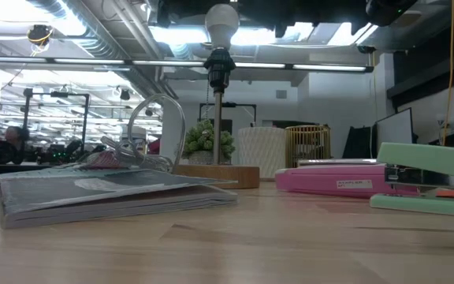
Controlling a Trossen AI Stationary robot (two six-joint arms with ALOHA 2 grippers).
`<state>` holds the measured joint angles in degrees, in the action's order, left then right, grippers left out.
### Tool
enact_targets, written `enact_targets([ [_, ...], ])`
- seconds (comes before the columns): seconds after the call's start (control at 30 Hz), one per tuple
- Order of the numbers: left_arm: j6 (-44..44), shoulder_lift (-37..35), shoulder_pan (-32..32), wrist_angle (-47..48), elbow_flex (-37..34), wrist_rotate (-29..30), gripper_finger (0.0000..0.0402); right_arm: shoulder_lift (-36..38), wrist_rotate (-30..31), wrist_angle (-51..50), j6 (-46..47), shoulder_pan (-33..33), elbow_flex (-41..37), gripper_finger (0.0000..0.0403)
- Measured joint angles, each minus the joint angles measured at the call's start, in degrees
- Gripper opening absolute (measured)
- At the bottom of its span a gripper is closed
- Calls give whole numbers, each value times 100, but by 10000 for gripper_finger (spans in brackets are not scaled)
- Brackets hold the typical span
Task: Screw lightbulb
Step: Insert the lightbulb into the lamp
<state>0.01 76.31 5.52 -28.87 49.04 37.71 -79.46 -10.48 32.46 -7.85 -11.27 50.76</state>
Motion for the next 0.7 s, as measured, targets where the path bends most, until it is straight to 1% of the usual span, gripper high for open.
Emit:
enact_targets([
  [0.37, 0, 0, 0, -1, 0, 0, 114, -2, 0, 202, 6, 0, 0, 182],
  [0.6, 0, 0, 0, -1, 0, 0, 114, -4, -2, 520, 200, 0, 1, 182],
  [0.7, -2, 0, 0, -1, 0, 0, 114, -9, -2, 486, 203, 0, 134, 182],
])
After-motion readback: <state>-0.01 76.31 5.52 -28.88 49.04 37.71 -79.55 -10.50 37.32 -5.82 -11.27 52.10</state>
